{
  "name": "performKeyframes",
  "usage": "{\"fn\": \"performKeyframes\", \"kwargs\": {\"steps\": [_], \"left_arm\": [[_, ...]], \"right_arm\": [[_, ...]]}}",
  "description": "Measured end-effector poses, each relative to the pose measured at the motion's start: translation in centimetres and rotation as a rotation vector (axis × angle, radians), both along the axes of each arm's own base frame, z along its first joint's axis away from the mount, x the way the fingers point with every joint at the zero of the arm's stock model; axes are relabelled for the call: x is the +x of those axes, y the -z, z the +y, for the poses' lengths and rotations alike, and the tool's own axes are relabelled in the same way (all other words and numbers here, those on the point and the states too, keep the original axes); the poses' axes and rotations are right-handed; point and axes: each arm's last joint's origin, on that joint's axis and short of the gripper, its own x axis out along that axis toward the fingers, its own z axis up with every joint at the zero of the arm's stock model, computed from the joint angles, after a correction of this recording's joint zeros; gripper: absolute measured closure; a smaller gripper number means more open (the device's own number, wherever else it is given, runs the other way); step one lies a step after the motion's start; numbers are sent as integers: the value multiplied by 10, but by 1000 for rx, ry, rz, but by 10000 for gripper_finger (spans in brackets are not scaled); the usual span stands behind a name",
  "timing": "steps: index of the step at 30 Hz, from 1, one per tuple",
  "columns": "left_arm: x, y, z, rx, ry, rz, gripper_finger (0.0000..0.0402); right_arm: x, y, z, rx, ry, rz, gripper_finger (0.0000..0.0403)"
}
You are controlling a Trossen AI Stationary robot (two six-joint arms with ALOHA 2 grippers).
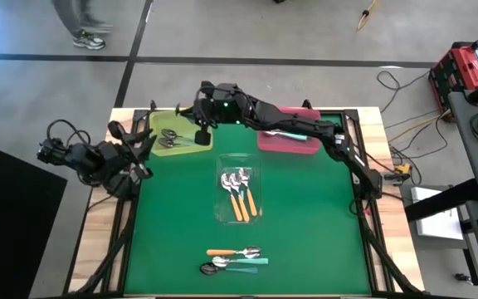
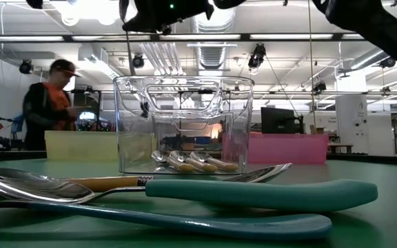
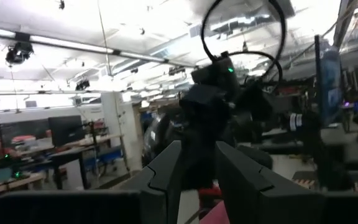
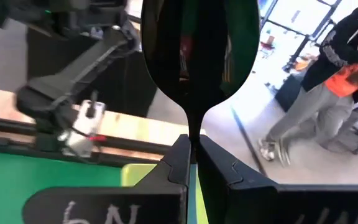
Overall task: Sort silverware by color (type)
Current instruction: Put the right blue spoon into the yellow bin
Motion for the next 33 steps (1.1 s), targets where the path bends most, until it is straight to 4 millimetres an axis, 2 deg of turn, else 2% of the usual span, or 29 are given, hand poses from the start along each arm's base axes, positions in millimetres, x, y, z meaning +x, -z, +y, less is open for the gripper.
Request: {"fn": "performKeyframes", "kwargs": {"steps": [4,11,16,21,25,33], "left_arm": [[2,5,0,-8,-34,61,323],[13,8,-3,-13,-62,94,321],[25,4,0,-1,-139,66,294],[37,-2,12,15,-277,-1,246],[46,0,23,65,-278,-22,217],[68,9,46,109,-211,-23,219]], "right_arm": [[-1,3,-12,-15,29,1,394],[-1,5,-13,-73,62,25,394],[0,6,-12,-116,69,36,394],[0,6,-11,-139,79,45,394],[1,6,-9,-157,74,47,394],[1,6,-9,-169,69,51,394]]}}
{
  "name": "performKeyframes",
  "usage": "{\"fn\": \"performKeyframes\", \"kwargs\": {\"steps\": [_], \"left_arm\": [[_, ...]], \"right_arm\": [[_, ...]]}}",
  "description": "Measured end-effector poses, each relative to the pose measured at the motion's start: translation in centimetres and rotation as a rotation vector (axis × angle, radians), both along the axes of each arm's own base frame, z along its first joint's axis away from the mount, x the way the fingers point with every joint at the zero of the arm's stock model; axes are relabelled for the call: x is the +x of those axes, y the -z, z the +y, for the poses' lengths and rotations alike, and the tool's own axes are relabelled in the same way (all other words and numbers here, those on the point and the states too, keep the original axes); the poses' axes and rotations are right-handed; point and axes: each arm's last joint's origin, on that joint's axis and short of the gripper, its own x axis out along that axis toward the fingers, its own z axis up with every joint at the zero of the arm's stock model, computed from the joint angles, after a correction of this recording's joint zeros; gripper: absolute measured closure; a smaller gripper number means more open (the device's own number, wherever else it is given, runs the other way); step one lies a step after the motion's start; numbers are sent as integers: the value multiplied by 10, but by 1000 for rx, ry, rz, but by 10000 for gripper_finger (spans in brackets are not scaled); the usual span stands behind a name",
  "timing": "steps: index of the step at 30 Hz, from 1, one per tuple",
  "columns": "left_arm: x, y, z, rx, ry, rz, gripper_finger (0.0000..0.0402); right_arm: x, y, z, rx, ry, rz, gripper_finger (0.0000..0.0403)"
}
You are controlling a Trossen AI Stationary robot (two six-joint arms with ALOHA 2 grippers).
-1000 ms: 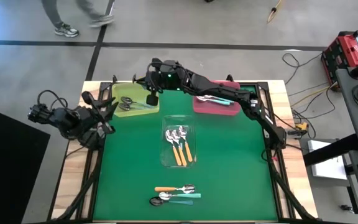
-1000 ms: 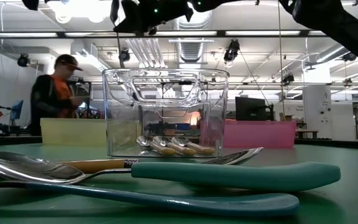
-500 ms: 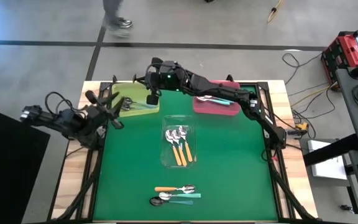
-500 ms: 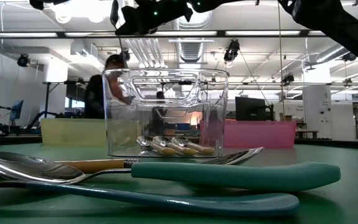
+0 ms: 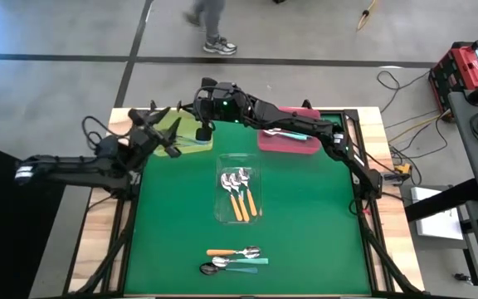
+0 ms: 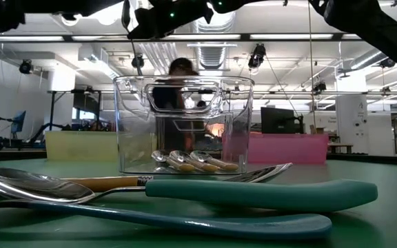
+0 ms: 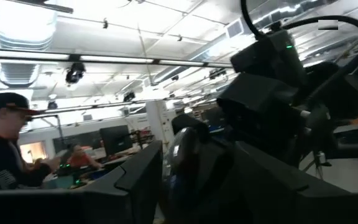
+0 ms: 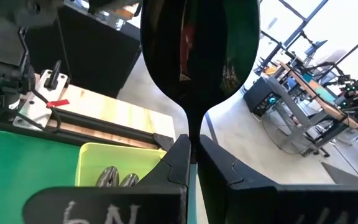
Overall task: Sort silverware by color (type)
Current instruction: Put the right blue spoon into the yellow bin
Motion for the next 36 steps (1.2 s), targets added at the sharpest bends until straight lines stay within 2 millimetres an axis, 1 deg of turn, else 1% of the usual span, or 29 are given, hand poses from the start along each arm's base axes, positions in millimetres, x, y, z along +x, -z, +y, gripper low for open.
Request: {"fn": "performKeyframes", "kwargs": {"steps": [3,7,12,17,21,25,29,33,36], "left_arm": [[7,3,4,12,17,3,226],[15,4,8,10,-8,10,231],[24,2,14,24,-45,20,233],[31,-5,18,-15,-136,23,233],[36,-7,19,-10,-145,35,241],[40,-6,20,-14,-149,45,273],[42,-5,21,-25,-150,39,325],[40,-5,22,-49,-208,30,380],[39,-5,22,-64,-236,26,391]], "right_arm": [[0,0,0,0,0,2,394],[0,1,0,2,1,5,394],[0,1,0,3,1,8,394],[0,2,0,5,-2,14,394],[0,2,0,5,-2,14,394],[0,2,0,6,-1,19,394],[0,3,0,8,-1,25,394],[-1,4,0,23,4,37,394],[-1,4,0,23,6,37,394]]}}
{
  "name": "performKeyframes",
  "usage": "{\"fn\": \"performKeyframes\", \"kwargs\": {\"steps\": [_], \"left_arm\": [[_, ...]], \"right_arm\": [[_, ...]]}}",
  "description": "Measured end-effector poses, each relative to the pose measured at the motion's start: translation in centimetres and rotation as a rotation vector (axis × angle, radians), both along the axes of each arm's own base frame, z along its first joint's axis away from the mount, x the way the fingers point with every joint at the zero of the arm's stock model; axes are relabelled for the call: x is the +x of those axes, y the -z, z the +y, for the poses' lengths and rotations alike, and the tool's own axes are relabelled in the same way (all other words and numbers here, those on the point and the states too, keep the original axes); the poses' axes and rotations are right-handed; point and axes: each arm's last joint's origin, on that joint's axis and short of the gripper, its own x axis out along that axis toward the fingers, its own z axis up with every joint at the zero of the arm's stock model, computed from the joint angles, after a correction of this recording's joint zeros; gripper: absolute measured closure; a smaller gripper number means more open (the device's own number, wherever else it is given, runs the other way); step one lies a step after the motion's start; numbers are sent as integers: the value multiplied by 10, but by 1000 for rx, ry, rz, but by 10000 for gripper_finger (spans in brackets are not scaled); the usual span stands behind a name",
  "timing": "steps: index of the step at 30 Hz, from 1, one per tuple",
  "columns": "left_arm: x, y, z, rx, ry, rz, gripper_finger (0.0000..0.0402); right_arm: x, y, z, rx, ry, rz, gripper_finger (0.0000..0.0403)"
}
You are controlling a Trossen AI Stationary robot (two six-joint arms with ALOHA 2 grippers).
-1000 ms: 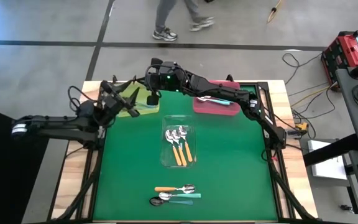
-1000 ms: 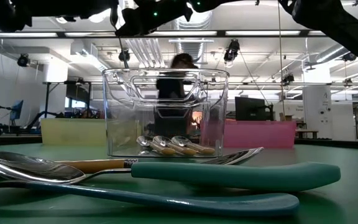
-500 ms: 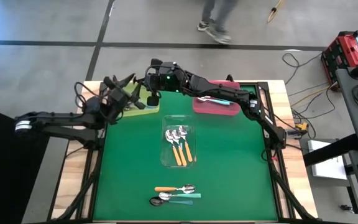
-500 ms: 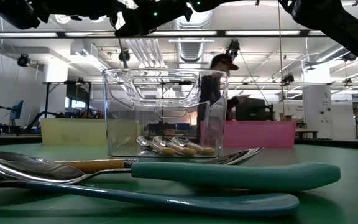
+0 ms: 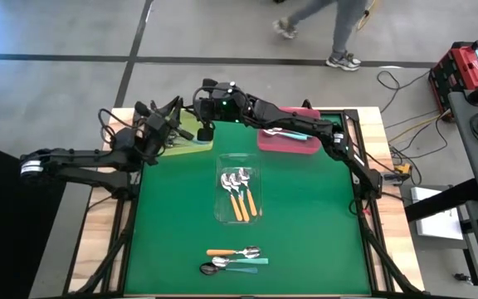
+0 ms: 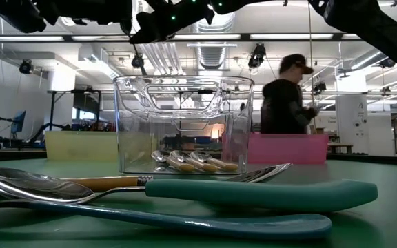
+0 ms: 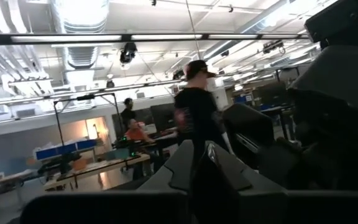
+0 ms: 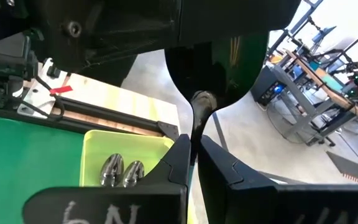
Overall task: Sort silverware by color (type)
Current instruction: Put the right blue spoon into the yellow bin
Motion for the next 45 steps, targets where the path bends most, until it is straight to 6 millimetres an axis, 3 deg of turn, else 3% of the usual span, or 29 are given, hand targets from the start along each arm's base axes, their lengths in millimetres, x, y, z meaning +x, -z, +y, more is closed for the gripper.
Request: {"fn": "performKeyframes", "kwargs": {"steps": [4,14,23,30,37,45], "left_arm": [[-1,0,0,-14,-29,-3,396],[-4,10,7,-68,-109,0,399],[-13,30,19,-127,-216,-3,400],[-21,51,32,-146,-169,-16,400],[-24,61,49,-181,-206,-22,400],[-20,79,68,-225,-271,18,399]], "right_arm": [[0,0,0,37,8,-11,381],[-1,2,-2,79,77,-4,304],[-9,7,-4,60,176,110,300],[-42,-4,-4,65,248,332,296],[-78,-24,4,207,260,440,298],[-93,-33,21,333,198,472,312]]}}
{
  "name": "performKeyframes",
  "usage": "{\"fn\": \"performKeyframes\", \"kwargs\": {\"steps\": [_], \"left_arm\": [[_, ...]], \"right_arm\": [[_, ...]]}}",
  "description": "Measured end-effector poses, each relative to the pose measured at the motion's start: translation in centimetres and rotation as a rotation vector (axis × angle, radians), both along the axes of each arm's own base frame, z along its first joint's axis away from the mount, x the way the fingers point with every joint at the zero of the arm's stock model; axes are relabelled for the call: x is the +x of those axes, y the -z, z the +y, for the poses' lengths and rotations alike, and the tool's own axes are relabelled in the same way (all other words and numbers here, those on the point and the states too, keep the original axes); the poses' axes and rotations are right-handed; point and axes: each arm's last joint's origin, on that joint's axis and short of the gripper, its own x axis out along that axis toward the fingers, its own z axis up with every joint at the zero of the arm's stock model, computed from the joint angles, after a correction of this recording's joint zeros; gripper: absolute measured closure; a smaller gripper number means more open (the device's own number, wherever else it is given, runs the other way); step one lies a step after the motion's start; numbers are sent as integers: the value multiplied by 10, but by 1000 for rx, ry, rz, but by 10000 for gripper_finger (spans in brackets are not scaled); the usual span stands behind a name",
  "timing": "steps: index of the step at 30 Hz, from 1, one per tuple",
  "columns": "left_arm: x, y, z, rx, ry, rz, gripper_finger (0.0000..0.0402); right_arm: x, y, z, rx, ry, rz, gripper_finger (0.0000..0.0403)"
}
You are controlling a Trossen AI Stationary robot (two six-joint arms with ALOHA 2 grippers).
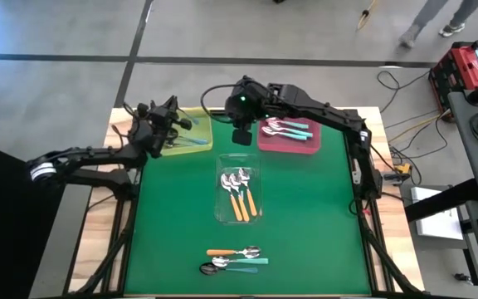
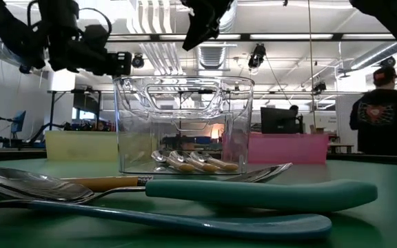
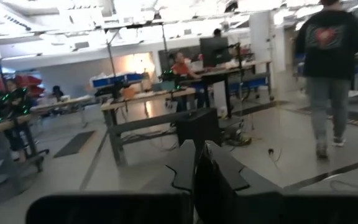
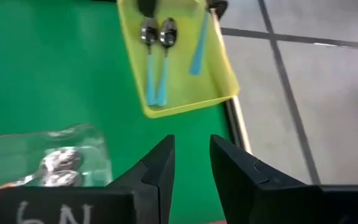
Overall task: Sort silverware by color (type)
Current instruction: Put the right blue spoon into the yellow bin
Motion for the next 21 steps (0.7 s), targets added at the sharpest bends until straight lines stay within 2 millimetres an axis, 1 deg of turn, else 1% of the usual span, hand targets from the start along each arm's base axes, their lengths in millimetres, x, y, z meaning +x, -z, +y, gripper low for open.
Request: {"fn": "performKeyframes", "kwargs": {"steps": [4,7,13,21], "left_arm": [[0,11,11,-47,-34,-11,397],[0,17,16,-70,-50,-23,397],[3,26,23,-89,-70,-23,397],[7,39,27,-134,-68,-26,397]], "right_arm": [[-1,3,11,64,-14,-2,314],[-3,12,15,138,-25,21,312],[-21,31,20,209,39,67,318],[-45,44,31,180,32,-76,325]]}}
